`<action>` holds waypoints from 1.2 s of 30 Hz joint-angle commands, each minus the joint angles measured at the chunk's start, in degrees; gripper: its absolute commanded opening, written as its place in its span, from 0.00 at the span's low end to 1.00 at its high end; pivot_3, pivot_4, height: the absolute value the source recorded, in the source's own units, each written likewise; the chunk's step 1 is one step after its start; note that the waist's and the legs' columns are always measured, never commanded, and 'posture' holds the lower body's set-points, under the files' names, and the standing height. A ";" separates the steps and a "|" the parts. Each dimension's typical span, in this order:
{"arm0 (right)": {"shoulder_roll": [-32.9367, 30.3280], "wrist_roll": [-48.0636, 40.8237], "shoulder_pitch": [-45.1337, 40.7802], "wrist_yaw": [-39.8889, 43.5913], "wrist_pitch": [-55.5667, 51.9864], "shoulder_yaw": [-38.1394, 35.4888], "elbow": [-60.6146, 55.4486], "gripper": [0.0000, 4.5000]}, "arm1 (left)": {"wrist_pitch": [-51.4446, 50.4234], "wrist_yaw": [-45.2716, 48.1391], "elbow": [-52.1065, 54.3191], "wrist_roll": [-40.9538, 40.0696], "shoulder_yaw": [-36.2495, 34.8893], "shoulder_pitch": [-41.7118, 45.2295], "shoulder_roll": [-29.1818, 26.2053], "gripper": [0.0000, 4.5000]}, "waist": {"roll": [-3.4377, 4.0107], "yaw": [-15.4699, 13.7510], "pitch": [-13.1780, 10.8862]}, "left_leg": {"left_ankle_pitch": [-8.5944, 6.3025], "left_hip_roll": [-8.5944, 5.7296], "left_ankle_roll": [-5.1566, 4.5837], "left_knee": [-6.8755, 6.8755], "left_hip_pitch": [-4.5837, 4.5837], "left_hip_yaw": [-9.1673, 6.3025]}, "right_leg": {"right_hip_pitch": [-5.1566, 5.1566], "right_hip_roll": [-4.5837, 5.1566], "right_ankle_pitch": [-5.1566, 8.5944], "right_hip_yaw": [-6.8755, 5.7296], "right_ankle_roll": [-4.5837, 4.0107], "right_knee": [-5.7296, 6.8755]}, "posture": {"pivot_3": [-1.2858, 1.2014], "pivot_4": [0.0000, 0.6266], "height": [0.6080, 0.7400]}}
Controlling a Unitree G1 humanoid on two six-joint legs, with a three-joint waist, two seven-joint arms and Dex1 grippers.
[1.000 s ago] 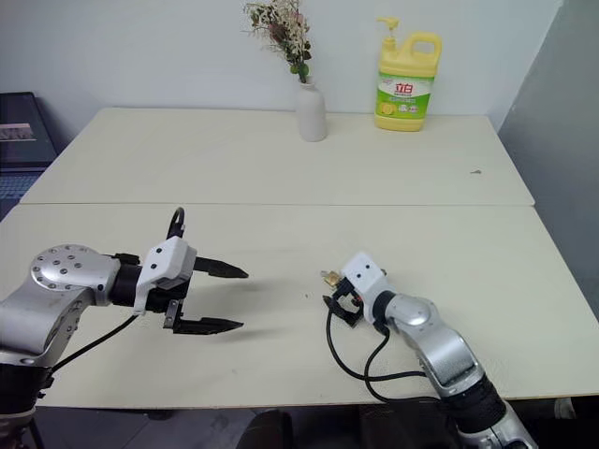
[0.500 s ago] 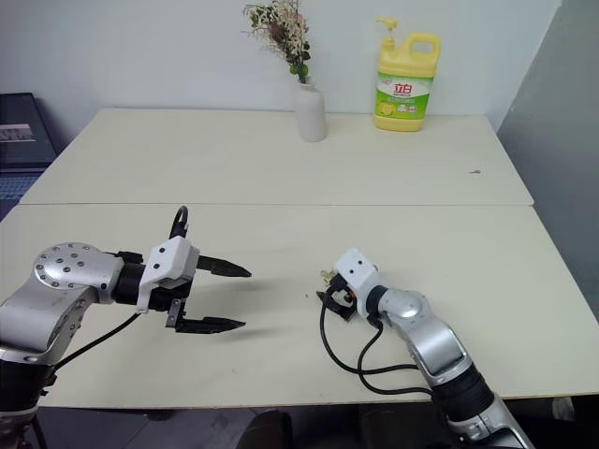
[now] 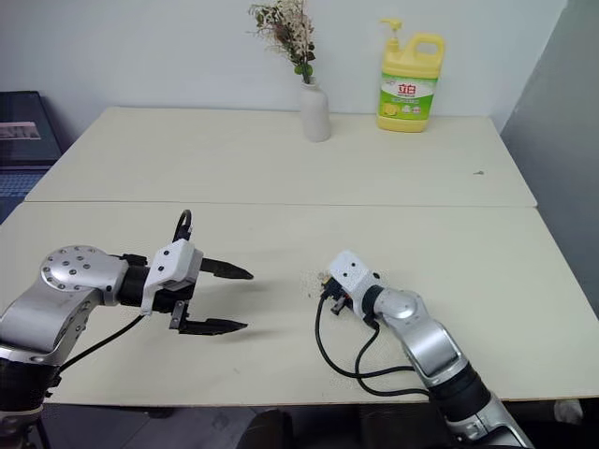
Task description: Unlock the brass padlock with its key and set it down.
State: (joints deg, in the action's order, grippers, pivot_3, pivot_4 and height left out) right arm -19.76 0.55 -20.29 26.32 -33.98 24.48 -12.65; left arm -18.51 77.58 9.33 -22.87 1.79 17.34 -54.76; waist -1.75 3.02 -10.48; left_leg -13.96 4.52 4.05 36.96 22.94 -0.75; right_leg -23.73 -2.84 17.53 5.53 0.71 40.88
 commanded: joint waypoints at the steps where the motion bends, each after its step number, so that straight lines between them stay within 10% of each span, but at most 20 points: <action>1: -4.09 4.05 -0.69 1.62 4.43 0.31 -4.06 0.21 | -1.25 -1.58 -0.41 -1.36 -2.10 0.41 0.73 1.00 | 0.00 -0.10 0.00 | 0.00 0.00 0.00 0.00 0.01 0.01 | -0.01 0.00 0.00 0.01 0.00 0.00 | 0.52 0.24 1.00; 16: -19.74 24.33 -5.91 -1.47 48.80 -1.63 -5.19 0.21 | -10.61 -7.03 -0.77 -6.43 -4.27 7.52 3.66 1.00 | 0.00 0.25 -0.01 | 0.00 0.01 0.00 -0.02 0.02 0.02 | -0.06 -0.04 0.01 0.04 -0.01 0.00 | 0.52 0.24 1.00; 36: -15.42 23.43 -10.82 2.53 60.32 -4.29 -0.72 0.21 | -22.75 -15.36 3.17 -14.40 -4.58 14.74 9.82 1.00 | 0.00 0.06 -0.01 | 0.01 0.00 0.01 0.04 -0.02 -0.03 | 0.04 -0.02 -0.16 0.00 -0.30 0.05 | 0.52 0.24 1.00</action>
State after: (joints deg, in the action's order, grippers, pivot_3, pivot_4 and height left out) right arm -35.42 24.64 -30.08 29.04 25.15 22.14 -12.13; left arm -40.98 62.75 12.52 -36.04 -1.68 30.62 -45.25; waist -1.75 3.09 -10.49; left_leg -13.95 4.52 4.05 37.00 22.92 -0.79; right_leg -23.69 -2.85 17.37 5.53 0.41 40.92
